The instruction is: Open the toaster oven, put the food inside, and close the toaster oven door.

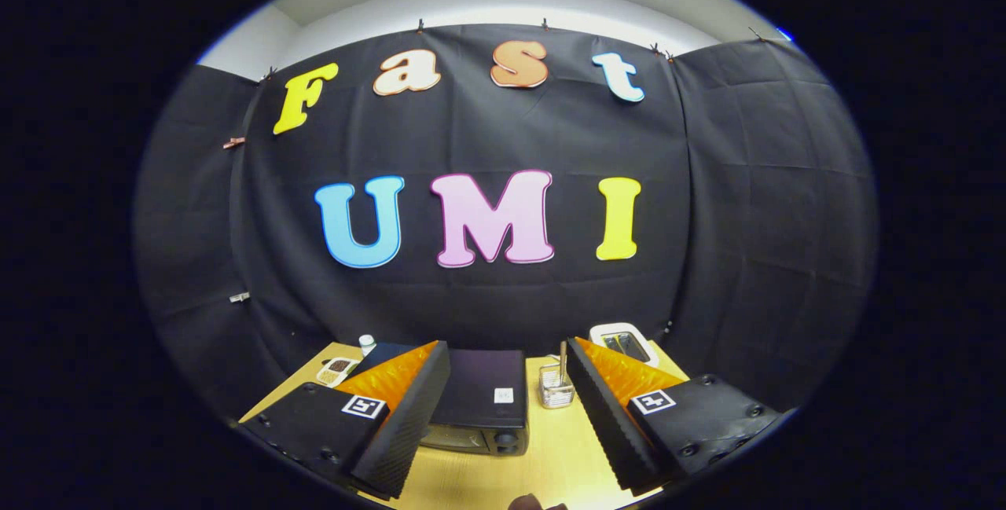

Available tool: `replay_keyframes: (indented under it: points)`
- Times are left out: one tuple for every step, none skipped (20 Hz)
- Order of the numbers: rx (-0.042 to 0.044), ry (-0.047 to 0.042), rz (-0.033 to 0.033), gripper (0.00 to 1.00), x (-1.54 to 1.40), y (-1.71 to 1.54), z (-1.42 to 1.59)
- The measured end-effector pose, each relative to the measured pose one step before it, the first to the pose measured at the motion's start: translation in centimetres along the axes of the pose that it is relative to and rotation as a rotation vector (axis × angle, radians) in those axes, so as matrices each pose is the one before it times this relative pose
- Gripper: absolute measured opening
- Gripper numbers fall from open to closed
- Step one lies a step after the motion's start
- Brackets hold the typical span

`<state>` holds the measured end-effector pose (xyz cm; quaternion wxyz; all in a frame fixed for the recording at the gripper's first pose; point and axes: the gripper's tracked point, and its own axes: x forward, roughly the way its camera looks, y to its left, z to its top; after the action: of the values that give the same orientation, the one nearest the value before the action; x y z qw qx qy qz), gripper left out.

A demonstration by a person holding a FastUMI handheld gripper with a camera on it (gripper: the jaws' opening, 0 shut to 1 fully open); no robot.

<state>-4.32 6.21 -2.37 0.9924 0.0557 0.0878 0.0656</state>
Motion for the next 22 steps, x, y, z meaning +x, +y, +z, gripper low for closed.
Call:
replay_keyframes:
  points:
    - [-0.00385, -0.02001, -0.00597, 0.97, -0.216, -0.867, 1.087]
    - [-0.00872, -0.02411, -0.00619, 0.97, 0.032, -0.811, 0.725]
    - [-0.01108, -0.01833, -0.00738, 0.97, -0.227, -0.875, 0.591]
    - [-0.00462, -0.01783, -0.00694, 0.97, -0.258, -0.916, 0.538]
    - [0.00265, -0.01337, -0.00845, 0.97, -0.062, -0.924, 0.306]
    - [0.00765, -0.01028, -0.00425, 0.97, -0.133, -0.632, 0.281]
    - [0.00946, 0.00158, -0.00608, 0.97, -0.142, -0.712, 0.020]
    - [0.01197, 0.00274, -0.00413, 0.97, 0.473, 0.035, 0.255]
    - [0.00946, 0.00304, -0.00423, 0.97, 0.316, -0.590, 0.210]
    - [0.00728, 0.00507, -0.00398, 0.97, 0.278, -0.439, 0.371]
    - [0.00455, 0.00166, -0.00167, 0.97, 0.089, -0.317, 0.146]
    - [-0.00083, 0.00122, 0.00048, 0.97, 0.027, -0.096, 0.317]
    - [-0.00480, 0.00057, -0.00011, 0.97, -0.019, -0.133, 0.018]
    - [-0.00367, 0.00232, 0.00017, 0.97, 0.028, -0.008, 0.033]
    - [-0.00071, 0.00286, 0.00057, 0.97, 0.008, 0.050, -0.015]
    - [0.00261, 0.00357, 0.00320, 0.97, -0.046, 0.182, 0.029]
    - [0.00338, 0.00388, -0.00010, 0.97, 0.066, 0.114, 0.041]
    - [0.00093, 0.00080, -0.00023, 0.97, -0.016, 0.048, -0.035]
    - [0.00001, -0.00114, 0.00119, 0.97, -0.021, 0.090, 0.004]
    - [-0.00163, -0.00118, 0.00000, 0.97, 0.011, 0.120, 0.124]
    - [-0.00124, 0.00104, 0.00143, 0.97, 0.073, 0.103, 0.007]
    - [-0.00027, 0.00079, -0.00104, 0.97, -0.085, 0.180, -0.099]
